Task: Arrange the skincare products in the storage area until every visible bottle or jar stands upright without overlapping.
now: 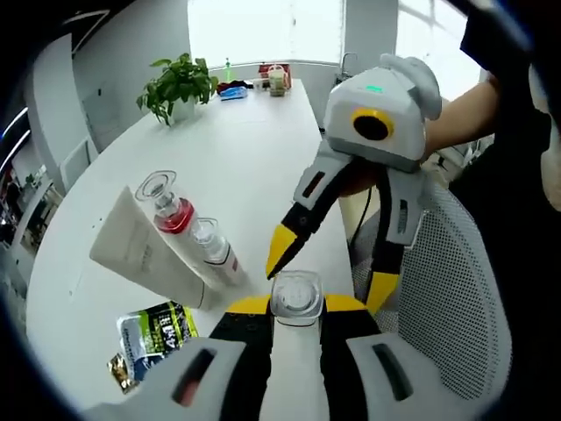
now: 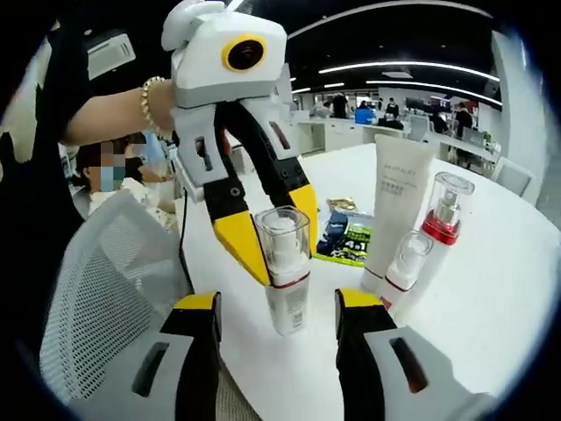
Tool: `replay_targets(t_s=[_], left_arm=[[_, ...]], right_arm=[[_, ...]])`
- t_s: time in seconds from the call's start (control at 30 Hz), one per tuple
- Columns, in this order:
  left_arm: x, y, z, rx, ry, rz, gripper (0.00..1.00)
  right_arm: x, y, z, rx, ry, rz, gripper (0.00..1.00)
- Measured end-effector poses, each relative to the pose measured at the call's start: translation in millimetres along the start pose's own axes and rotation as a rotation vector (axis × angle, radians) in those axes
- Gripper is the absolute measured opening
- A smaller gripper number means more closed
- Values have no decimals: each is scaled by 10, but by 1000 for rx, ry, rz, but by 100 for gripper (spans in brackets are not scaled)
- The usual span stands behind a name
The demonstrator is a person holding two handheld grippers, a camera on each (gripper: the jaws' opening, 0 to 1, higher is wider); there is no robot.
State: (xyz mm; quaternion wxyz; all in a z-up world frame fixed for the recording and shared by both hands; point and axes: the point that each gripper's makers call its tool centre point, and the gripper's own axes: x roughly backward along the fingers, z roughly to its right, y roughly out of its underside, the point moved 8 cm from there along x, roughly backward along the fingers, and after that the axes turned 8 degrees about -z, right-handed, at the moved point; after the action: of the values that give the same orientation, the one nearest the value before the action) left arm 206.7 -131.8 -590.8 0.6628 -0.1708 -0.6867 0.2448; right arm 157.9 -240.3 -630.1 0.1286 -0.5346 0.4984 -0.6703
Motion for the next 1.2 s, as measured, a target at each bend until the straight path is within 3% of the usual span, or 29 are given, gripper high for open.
replay_targets(t_s=[0.37, 0.6, 1.2], left_arm=[[-125, 8, -146, 0, -23, -4, 25], [-213, 42, -270, -3, -25, -8, 25], [-318, 35, -394, 9, -37, -6, 25]], right_arm=[[85, 120, 142, -114, 115, 18, 77], [101, 163, 157, -147, 164, 10, 78], [77, 184, 134, -160, 158, 7, 85]])
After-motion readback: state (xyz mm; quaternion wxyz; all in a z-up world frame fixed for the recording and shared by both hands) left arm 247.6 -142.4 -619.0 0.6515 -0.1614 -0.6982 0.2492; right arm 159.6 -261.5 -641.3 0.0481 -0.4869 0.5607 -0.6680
